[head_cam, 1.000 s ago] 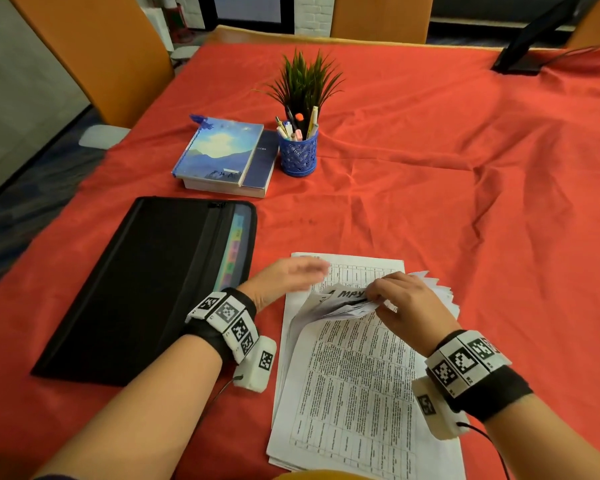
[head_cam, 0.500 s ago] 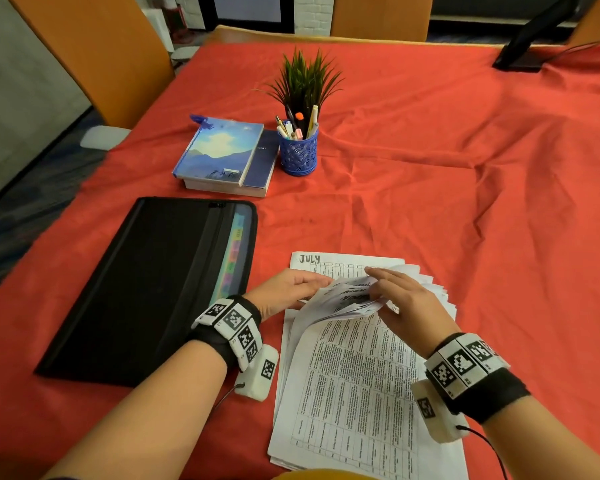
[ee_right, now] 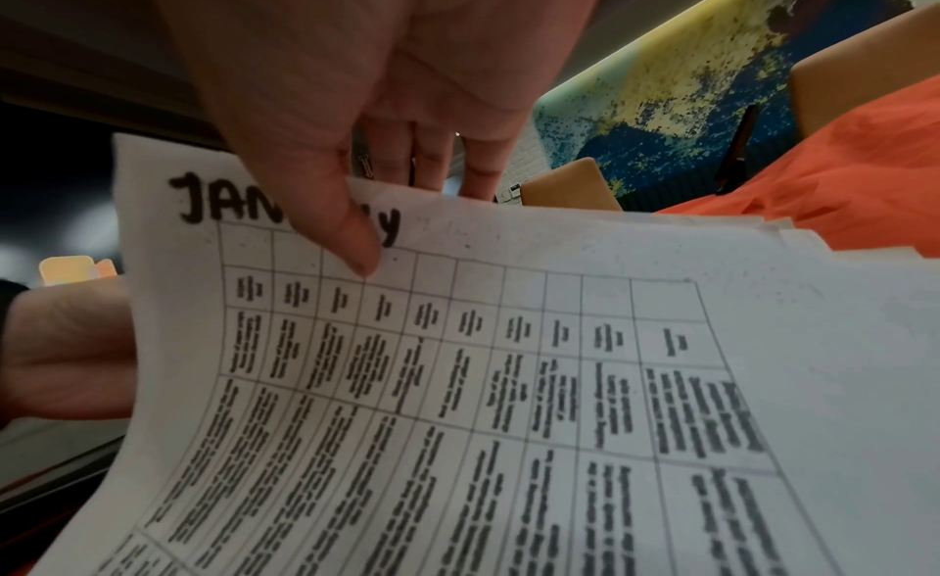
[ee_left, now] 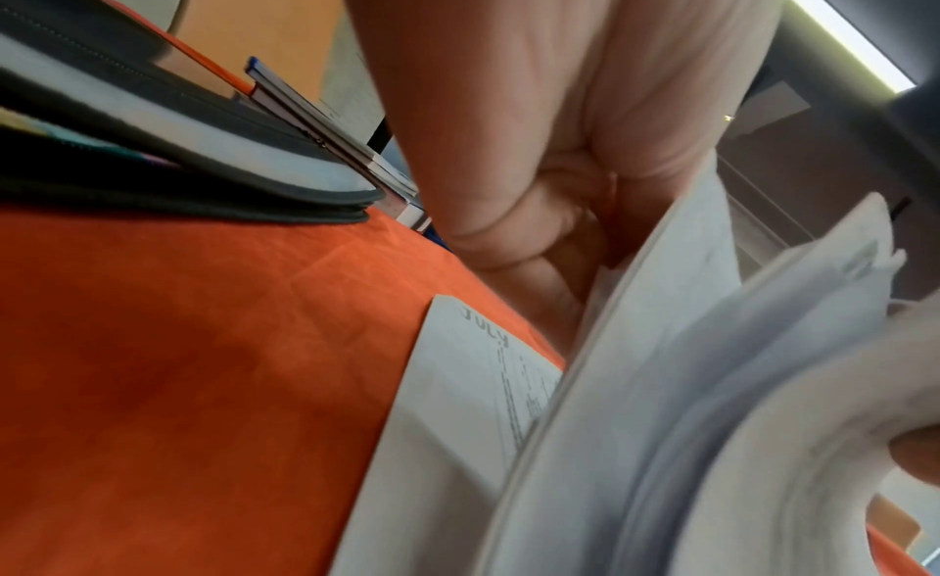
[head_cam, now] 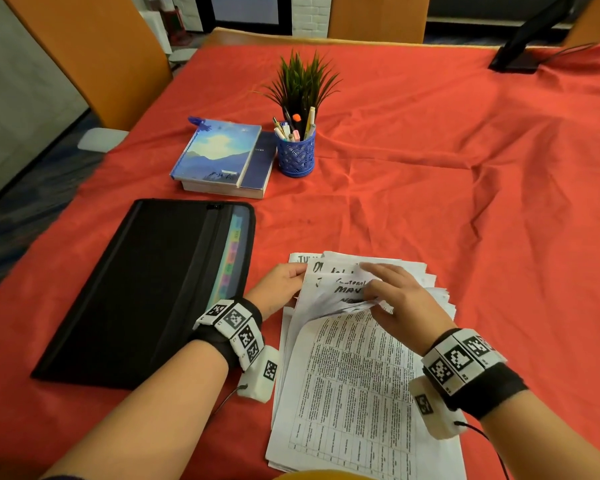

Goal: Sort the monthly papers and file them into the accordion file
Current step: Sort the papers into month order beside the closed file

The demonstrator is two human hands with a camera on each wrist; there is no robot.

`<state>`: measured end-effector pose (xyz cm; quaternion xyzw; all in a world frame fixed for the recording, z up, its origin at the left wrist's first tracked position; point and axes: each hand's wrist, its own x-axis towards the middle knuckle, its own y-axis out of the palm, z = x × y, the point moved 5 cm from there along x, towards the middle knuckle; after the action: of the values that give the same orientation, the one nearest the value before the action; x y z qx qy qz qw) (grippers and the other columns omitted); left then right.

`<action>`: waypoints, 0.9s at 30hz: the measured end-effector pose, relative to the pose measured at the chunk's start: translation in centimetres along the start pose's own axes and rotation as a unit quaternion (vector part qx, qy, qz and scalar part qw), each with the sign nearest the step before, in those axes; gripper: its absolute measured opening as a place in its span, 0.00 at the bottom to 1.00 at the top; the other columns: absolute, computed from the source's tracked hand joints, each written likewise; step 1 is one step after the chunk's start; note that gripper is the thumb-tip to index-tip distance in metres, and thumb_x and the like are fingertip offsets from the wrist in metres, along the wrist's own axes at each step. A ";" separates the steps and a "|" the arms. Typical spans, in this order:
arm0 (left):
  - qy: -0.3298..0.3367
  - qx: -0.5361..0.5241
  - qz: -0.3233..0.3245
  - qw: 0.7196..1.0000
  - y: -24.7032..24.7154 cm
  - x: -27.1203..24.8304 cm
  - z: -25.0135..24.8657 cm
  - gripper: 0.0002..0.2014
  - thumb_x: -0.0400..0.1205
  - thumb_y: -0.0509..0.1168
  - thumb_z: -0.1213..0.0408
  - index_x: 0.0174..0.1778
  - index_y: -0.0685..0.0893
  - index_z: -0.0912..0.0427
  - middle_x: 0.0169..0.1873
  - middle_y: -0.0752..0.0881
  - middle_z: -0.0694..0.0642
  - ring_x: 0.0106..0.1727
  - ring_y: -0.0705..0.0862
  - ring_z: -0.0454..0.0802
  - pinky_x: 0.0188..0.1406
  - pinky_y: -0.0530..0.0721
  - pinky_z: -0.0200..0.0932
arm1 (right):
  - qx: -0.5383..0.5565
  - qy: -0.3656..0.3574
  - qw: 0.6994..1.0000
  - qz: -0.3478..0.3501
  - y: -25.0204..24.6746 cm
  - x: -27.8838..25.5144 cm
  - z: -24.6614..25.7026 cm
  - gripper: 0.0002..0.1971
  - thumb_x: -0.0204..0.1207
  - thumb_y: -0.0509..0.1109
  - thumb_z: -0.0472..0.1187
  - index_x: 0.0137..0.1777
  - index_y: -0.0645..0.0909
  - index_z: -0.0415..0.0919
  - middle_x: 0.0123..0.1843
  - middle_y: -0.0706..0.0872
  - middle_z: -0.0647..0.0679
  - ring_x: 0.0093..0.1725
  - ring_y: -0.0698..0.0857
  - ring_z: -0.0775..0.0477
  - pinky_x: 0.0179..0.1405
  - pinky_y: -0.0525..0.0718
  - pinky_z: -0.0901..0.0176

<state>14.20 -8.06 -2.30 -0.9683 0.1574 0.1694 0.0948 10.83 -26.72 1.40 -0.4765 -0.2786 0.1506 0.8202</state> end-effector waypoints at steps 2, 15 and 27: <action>-0.012 -0.019 0.015 1.000 0.1 -0.1 0.0 0.12 0.84 0.59 0.72 0.60 0.85 0.63 0.35 0.86 0.48 0.31 0.83 0.34 0.26 0.78 0.30 | -0.014 -0.006 1.000 0.013 0.1 0.2 -0.2 0.15 0.56 0.75 0.23 0.40 0.81 0.39 0.64 0.82 0.40 0.62 0.79 0.36 0.60 0.74 0.51; -0.025 -0.085 0.008 0.996 -0.5 0.1 0.6 0.14 0.82 0.64 0.62 0.64 0.81 0.58 0.57 0.87 0.56 0.54 0.86 0.48 0.55 0.82 0.46 | 0.020 -0.040 0.999 0.001 -1.0 -0.2 0.5 0.19 0.56 0.75 0.24 0.40 0.76 0.45 0.47 0.84 0.45 0.34 0.84 0.45 0.37 0.77 0.64; 0.060 0.008 -0.031 0.998 0.2 0.5 -0.6 0.13 0.71 0.74 0.79 0.47 0.86 0.60 0.41 0.88 0.51 0.41 0.85 0.42 0.48 0.85 0.43 | 0.021 -0.018 0.999 0.026 -1.1 0.3 0.5 0.14 0.55 0.75 0.24 0.38 0.82 0.41 0.68 0.79 0.43 0.40 0.87 0.46 0.37 0.81 0.62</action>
<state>14.77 -8.56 -2.00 -0.9802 0.1341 0.1071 0.0985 10.74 -26.76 2.66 -0.4636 -0.2779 0.1865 0.8204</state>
